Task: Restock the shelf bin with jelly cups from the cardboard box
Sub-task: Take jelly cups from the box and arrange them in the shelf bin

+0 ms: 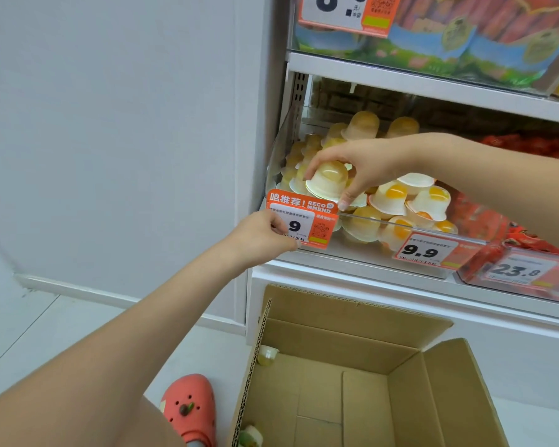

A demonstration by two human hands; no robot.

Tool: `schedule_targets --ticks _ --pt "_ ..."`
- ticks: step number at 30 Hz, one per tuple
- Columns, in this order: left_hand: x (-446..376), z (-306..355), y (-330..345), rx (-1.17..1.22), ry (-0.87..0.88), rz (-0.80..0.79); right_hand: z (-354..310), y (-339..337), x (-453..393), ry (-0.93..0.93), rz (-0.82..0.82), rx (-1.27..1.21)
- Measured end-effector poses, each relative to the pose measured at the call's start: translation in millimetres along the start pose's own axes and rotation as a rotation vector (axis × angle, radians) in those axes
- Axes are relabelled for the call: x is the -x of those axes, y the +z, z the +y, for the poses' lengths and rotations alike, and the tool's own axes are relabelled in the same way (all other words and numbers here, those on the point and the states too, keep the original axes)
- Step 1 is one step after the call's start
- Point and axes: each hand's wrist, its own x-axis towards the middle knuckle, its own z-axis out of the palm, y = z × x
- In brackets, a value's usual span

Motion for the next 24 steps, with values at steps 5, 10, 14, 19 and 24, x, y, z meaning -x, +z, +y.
schedule_targets --ticks 5,10,14,19,24 --pt "-5 2 5 0.004 0.010 0.031 -2 -1 -4 -0.028 -0.009 0.149" --pt "-7 1 6 -0.004 0.015 0.015 -11 -15 -7 -0.087 0.106 0.202" --pt "-9 0 6 -0.003 0.029 0.022 -21 -14 -18 -0.126 0.037 0.306" --pt "-8 1 5 -0.005 0.038 0.020 -21 -12 -20 -0.111 -0.021 0.355" --pt "-9 0 7 -0.007 0.048 0.027 -18 -9 -14 -0.116 -0.026 0.378"
